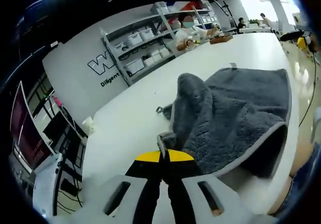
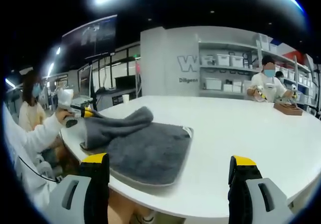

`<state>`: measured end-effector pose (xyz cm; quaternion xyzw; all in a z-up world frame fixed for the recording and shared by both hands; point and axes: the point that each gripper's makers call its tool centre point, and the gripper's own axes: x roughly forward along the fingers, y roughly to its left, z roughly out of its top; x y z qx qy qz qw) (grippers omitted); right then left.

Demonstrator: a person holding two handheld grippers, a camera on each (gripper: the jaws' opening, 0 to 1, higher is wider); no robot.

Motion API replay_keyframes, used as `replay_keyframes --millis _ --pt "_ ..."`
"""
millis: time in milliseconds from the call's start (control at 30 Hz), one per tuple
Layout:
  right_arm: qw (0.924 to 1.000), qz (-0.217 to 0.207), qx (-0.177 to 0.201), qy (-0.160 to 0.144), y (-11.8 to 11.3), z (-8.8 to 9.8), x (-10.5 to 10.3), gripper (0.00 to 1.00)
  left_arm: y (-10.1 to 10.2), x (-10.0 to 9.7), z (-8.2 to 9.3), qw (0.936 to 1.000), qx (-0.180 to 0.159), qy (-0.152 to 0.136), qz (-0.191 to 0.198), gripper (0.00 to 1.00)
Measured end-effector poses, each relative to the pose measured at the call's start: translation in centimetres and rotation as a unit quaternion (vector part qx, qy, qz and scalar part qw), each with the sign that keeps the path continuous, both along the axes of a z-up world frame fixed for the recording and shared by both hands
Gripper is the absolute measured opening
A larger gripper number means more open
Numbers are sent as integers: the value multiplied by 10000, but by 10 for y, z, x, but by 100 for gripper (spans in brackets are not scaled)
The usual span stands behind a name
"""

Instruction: Open the folded towel by lifting each exposed corner and separating the folded layers until the towel lies flat within the target outline without major curled edges

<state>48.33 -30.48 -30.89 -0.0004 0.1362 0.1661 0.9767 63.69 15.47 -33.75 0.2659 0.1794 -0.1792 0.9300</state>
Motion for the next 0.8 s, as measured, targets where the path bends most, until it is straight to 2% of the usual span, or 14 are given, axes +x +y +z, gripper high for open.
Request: replay_keyframes --millis 200,467,800 --pt "10000 -3 4 -14 0 1 0 99 22 -7 5 9998 -3 -33 215 2" --pt "10000 77 -35 48 7 -3 0 99 47 -16 -4 9989 65 102 452 2" --pt "10000 55 -32 66 5 -4 1 99 76 -29 -18 9966 134 314 747 2"
